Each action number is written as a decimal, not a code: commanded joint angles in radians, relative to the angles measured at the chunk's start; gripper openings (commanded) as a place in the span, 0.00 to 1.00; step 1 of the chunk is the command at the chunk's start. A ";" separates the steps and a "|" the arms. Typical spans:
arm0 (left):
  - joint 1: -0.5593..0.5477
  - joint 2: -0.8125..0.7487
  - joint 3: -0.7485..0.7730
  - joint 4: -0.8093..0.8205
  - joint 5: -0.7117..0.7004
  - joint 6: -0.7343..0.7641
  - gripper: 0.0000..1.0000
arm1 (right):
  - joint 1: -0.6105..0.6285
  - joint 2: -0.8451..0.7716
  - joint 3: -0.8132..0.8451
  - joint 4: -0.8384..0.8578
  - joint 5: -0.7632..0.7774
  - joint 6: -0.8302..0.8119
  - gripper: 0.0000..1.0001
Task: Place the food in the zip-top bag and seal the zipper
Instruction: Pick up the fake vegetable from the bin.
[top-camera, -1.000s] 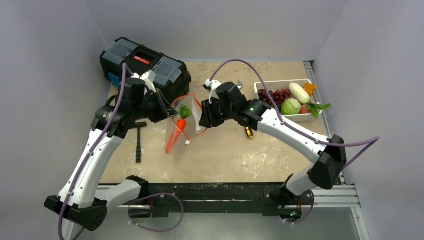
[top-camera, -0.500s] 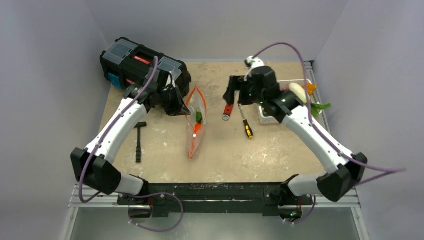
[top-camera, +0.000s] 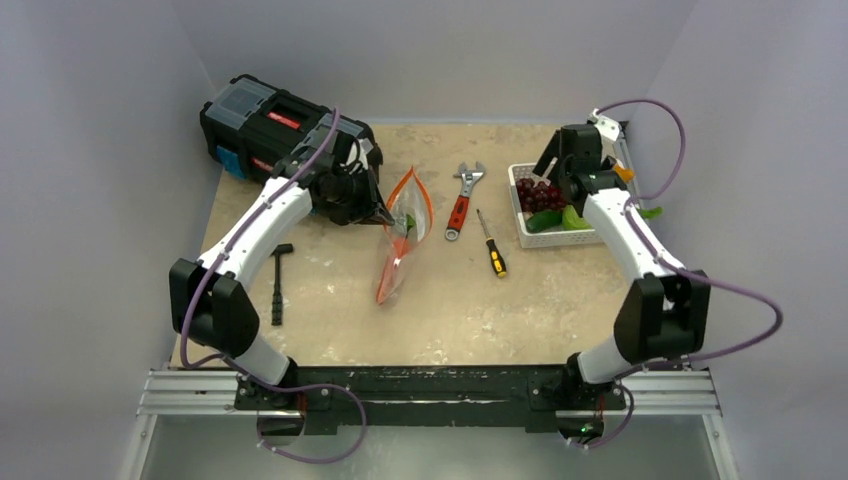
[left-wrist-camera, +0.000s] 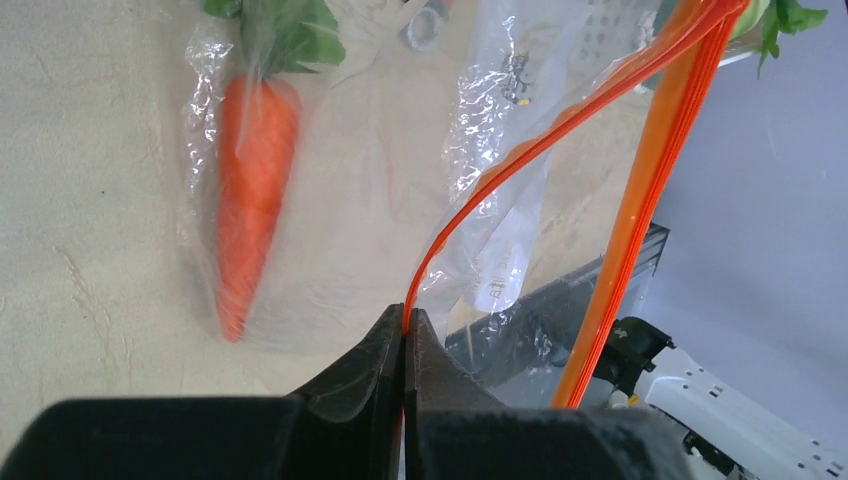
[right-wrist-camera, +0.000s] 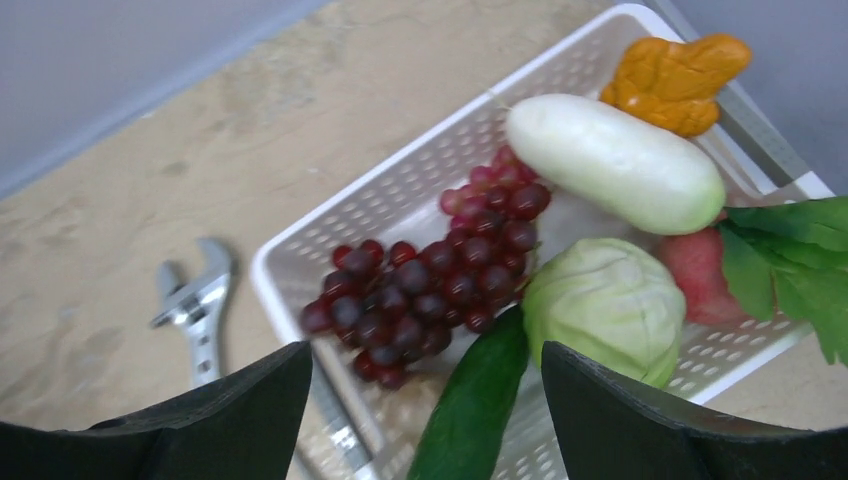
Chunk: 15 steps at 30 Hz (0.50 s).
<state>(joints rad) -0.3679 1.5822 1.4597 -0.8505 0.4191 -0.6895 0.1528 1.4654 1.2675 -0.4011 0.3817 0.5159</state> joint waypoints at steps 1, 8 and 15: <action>-0.003 -0.049 -0.014 0.032 -0.011 0.053 0.00 | -0.060 0.121 0.079 0.117 0.213 -0.041 0.83; -0.003 -0.030 -0.030 0.056 0.057 0.028 0.00 | -0.099 0.341 0.273 0.123 0.305 -0.365 0.75; -0.003 -0.059 -0.043 0.059 0.040 0.036 0.00 | -0.099 0.539 0.402 0.070 0.403 -0.664 0.77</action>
<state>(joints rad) -0.3679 1.5761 1.4250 -0.8234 0.4473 -0.6689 0.0505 1.9182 1.5757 -0.2996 0.6655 0.0467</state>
